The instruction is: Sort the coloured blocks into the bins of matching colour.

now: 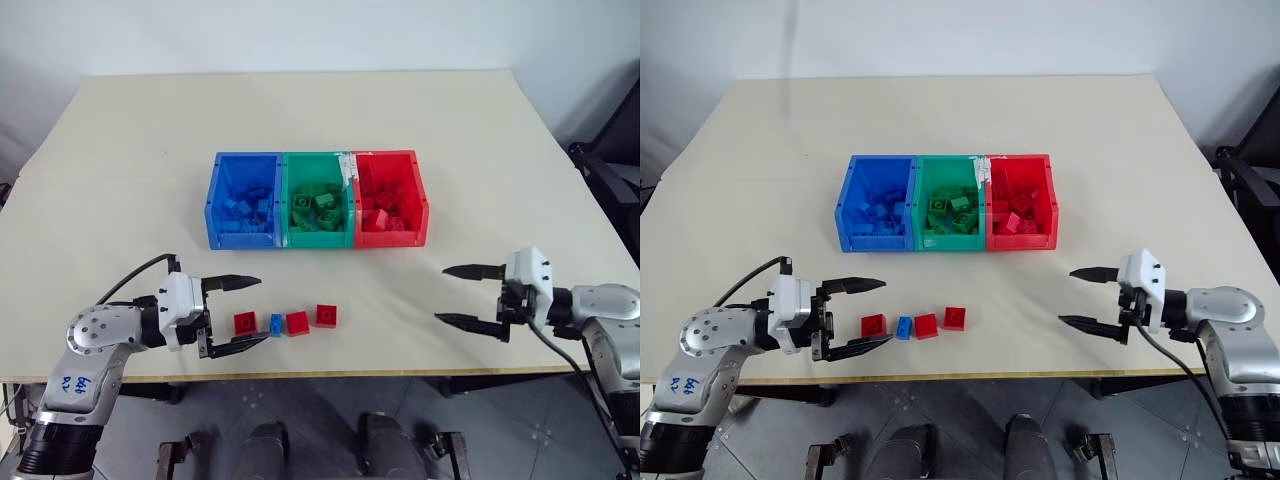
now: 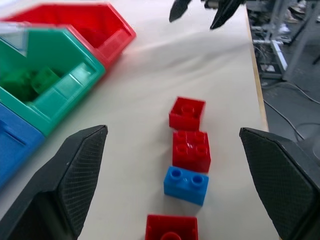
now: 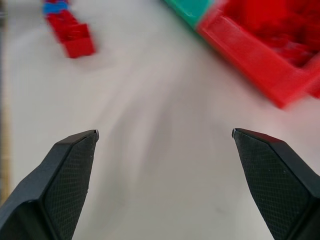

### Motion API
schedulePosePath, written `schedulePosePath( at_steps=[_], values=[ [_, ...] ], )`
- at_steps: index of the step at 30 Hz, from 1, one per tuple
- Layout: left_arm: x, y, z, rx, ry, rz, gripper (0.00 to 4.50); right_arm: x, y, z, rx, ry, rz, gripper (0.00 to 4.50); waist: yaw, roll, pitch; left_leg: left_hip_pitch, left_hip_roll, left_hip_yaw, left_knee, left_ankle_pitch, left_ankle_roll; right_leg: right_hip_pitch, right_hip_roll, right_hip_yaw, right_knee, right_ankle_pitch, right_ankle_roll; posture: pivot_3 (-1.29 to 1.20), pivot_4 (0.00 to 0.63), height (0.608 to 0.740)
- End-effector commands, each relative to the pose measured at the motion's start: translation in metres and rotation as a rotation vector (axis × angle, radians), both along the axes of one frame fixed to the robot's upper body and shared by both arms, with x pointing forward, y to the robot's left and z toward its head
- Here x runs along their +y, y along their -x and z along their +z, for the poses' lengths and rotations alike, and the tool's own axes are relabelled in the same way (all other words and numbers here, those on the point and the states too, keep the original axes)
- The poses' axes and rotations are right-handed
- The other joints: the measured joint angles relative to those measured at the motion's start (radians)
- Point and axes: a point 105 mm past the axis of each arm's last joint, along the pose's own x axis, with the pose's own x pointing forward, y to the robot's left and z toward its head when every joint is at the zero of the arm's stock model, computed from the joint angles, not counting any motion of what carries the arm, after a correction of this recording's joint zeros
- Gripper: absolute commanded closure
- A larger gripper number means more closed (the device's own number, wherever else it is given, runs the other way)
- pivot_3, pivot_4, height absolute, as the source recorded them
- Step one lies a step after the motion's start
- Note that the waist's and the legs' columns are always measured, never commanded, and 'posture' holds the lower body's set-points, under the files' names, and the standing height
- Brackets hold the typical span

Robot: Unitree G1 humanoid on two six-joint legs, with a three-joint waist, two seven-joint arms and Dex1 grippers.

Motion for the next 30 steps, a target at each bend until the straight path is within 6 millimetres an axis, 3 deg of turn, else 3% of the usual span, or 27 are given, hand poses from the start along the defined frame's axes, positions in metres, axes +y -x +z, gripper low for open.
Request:
schedulePosePath(
  at_steps=[1,4,7,14,18,24,28,30],
  values=[
    [0.004,0.0,0.001,-0.036,-0.026,-0.018,0.0,0.041,0.007,0.012,-0.015,-0.053,0.121,0.03,0.003,0.0,0.0,0.0,0.0,0.0,0.001,0.0,0.0,0.0,0.0,0.0,0.0,0.0,0.0,0.0,0.15,0.74],
    [0.011,0.0,0.001,-0.041,-0.021,0.009,0.0,0.07,0.011,0.013,-0.001,-0.074,0.182,0.03,0.005,0.0,0.0,-0.001,0.0,-0.001,0.002,0.0,0.0,0.0,0.0,0.0,0.0,0.0,0.0,0.0,0.15,0.74],
    [0.032,0.003,-0.002,-0.031,-0.04,0.098,0.0,0.106,0.0,-0.003,-0.004,0.024,0.17,0.03,0.002,0.0,0.0,-0.002,0.0,-0.002,0.005,-0.001,-0.001,0.0,0.0,0.0,0.001,0.0,0.0,0.0,0.15,0.74],
    [0.05,0.016,-0.008,-0.009,-0.055,0.194,0.0,0.127,0.001,-0.03,0.018,0.098,0.221,0.03,0.018,0.0,0.0,-0.004,-0.001,-0.002,0.009,-0.005,0.001,0.0,0.0,0.0,0.001,0.0,0.001,0.0,0.15,0.74],
    [0.049,0.027,-0.005,-0.001,-0.047,0.218,0.0,0.138,-0.007,-0.031,0.016,0.051,0.215,0.92,0.018,0.0,0.0,-0.004,0.0,-0.002,0.008,-0.005,0.001,0.0,0.001,0.0,0.0,0.001,0.001,0.0,0.15,0.74],
    [0.043,0.029,-0.001,-0.004,-0.036,0.22,0.0,0.127,-0.007,-0.03,0.017,0.057,0.208,2.98,0.026,0.0,0.0,-0.004,0.0,-0.002,0.009,-0.005,0.001,0.0,0.001,0.0,0.0,0.0,0.0,0.0,0.15,0.74],
    [0.032,0.027,0.007,-0.014,-0.006,0.195,0.0,0.119,-0.012,-0.013,0.04,-0.03,0.151,3.02,0.027,0.0,0.0,-0.004,0.0,-0.002,0.009,-0.005,0.002,0.0,0.001,0.0,0.0,0.0,0.0,0.0,0.15,0.74],
    [0.026,0.027,0.013,-0.023,0.016,0.183,0.0,0.112,-0.016,0.009,0.027,-0.128,0.122,3.02,0.027,0.0,0.0,-0.004,0.0,-0.002,0.009,-0.005,0.002,0.0,0.001,0.0,0.001,0.0,0.0,0.0,0.15,0.74]
  ],
)
